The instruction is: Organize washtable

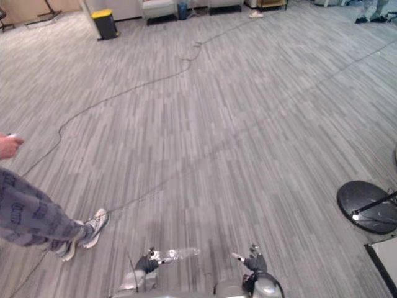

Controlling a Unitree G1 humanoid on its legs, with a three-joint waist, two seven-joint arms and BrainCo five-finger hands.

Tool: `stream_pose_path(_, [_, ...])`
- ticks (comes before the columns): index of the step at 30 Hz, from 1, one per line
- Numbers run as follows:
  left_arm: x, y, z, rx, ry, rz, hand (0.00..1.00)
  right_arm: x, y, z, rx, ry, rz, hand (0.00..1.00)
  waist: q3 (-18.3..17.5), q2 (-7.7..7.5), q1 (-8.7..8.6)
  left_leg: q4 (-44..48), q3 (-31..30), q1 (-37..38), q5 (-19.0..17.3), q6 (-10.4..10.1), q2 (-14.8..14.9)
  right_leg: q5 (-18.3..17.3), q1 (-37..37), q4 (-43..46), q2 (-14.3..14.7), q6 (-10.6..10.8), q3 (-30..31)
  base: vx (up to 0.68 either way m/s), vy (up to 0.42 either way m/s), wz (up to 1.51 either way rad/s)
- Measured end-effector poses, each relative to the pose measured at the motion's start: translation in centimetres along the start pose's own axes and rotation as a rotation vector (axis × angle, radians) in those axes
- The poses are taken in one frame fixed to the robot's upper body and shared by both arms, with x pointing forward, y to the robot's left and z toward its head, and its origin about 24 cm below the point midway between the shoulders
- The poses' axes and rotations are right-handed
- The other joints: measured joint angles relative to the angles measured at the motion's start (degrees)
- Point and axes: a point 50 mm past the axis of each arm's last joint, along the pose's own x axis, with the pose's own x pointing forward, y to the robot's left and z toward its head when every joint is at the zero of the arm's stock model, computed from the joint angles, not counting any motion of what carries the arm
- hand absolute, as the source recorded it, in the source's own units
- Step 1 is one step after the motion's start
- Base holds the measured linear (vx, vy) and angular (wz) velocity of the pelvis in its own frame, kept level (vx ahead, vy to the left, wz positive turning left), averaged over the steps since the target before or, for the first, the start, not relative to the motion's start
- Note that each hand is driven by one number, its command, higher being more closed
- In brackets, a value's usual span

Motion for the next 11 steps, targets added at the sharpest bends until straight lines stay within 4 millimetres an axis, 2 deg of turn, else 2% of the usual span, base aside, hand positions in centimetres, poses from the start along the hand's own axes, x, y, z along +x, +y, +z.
stream_pose_path(1, [0.0, -0.1, 0.0, 0.012, -0.002, -0.007, 0.00, 0.0, -0.1, -0.1, 0.000, 0.002, -0.003, 0.00, -0.08, 0.24, -0.08, -3.48, -0.63, 0.16, 0.80, -0.50, -0.64, -0.07, -0.08, -0.07, 0.06, 0.22, 0.50, 0.14, 0.126, -0.51])
stream_pose_path(2, [0.0, -0.3, -0.1, 0.028, 0.003, -0.016, 0.00, 0.0, -0.4, 0.0, -0.002, -0.002, -0.011, 0.00, -0.36, 1.36, -0.17, -8.08, -0.84, 0.16, 6.43, -0.40, -0.89, -0.39, -0.32, -0.16, 1.16, 0.89, 1.87, 0.10, 0.127, -0.51])
stream_pose_path(3, [0.0, -0.2, -0.2, 0.033, 0.008, -0.016, 0.00, 0.0, -0.5, 0.0, -0.005, 0.001, -0.013, 0.00, -0.45, 1.65, -0.15, -8.73, -0.05, 0.72, 5.57, 0.52, -0.66, -0.58, -0.25, -0.23, 1.52, 1.21, 2.98, 0.15, 0.200, -0.59])
stream_pose_path(6, [0.1, 1.2, -0.1, 0.058, 0.006, 0.013, 0.00, -0.2, -0.1, -0.6, 0.018, 0.021, -0.014, 0.00, -1.57, -0.52, -0.18, -13.14, 2.32, 2.58, 6.24, 0.95, -1.83, 0.23, -0.73, -2.25, 1.06, 2.55, 5.55, 0.09, 0.147, -0.37])
stream_pose_path(8, [0.0, 1.7, -0.5, 0.074, 0.024, 0.024, 0.00, -0.2, -0.1, -0.8, 0.019, 0.031, -0.013, 0.00, -1.93, -1.12, -0.20, -13.71, 2.79, 2.82, 6.32, 1.05, -2.25, 0.50, -0.49, -3.27, 0.76, 2.97, 5.98, 0.06, 0.079, -0.17])
stream_pose_path(11, [-0.1, 2.0, -0.9, 0.105, 0.043, 0.025, 0.00, -0.2, -0.1, -1.0, 0.020, 0.036, -0.015, 0.00, -2.05, -1.12, -0.17, -14.12, 3.03, 3.56, 6.32, 1.05, -2.91, 0.65, 0.66, -4.47, 0.07, 3.20, 5.98, 0.06, 0.053, -0.01])
